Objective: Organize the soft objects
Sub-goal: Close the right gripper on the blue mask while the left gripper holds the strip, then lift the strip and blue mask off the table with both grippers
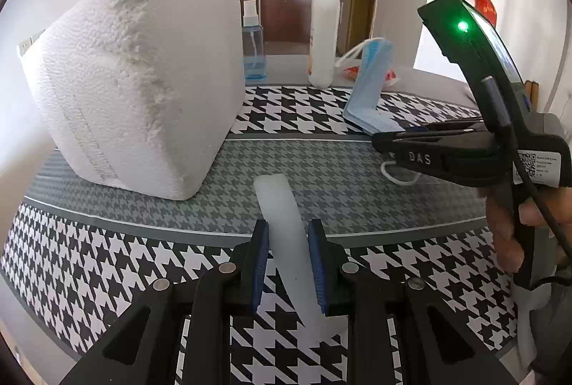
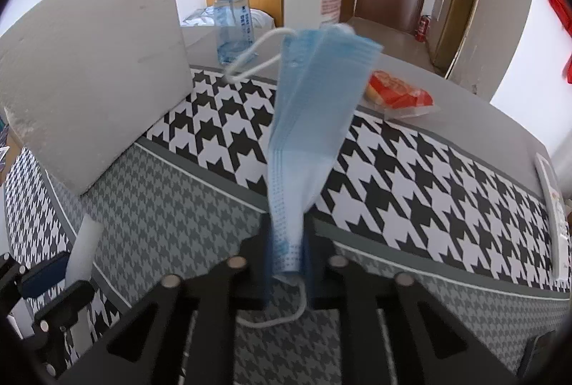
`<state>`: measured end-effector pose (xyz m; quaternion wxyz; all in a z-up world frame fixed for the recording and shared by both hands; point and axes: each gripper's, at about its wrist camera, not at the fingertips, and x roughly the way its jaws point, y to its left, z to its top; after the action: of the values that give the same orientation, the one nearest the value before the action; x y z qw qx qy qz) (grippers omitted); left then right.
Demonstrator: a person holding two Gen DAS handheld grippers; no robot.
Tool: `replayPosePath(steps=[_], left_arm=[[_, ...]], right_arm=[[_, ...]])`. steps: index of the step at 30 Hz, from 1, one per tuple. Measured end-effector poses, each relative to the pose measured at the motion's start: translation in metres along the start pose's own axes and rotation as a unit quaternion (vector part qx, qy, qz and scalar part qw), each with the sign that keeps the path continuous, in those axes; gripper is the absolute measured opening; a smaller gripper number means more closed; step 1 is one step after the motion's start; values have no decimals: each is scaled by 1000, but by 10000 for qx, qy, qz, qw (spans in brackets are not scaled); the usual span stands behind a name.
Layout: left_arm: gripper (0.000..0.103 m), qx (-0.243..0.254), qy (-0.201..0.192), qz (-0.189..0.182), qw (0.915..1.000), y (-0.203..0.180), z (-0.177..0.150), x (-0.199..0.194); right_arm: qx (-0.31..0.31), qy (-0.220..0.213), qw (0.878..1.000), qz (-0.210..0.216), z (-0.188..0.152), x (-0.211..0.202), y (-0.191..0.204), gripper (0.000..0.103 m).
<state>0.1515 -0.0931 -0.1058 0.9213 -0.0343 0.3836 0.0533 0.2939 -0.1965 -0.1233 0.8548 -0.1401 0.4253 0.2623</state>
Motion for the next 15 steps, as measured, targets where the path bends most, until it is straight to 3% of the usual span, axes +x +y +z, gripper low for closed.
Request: replayPosePath(steps=[9, 15], left_arm=[[24, 74, -60, 12, 10000, 4, 5, -6], [24, 97, -175, 8, 9998, 10, 10, -17]], right_arm=[[367, -177, 9991, 106, -6, -21, -22, 12], [339, -270, 9990, 58, -6, -34, -16, 12]])
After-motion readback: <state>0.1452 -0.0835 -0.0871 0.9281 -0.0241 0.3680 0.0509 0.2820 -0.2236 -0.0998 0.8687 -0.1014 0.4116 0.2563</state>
